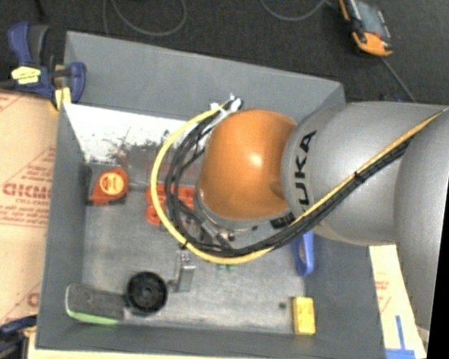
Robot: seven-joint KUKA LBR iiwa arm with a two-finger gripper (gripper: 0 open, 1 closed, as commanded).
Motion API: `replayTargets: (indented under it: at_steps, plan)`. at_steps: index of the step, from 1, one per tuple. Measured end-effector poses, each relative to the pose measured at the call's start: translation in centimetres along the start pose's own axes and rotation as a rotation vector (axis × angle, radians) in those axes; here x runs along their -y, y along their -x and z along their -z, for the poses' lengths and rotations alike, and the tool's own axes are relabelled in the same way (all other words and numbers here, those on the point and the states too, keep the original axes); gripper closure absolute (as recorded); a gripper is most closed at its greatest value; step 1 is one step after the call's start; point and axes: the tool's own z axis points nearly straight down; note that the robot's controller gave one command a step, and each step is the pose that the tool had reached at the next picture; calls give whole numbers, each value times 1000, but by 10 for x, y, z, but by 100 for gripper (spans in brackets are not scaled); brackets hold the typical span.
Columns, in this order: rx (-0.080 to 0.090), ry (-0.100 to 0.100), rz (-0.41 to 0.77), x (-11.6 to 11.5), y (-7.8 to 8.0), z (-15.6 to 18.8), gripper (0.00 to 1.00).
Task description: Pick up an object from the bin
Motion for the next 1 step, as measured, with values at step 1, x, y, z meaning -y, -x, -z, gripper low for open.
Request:
replayTargets:
  at_steps: [1]
  plan:
    - [-2,1,9,-3,-4,-16,0]
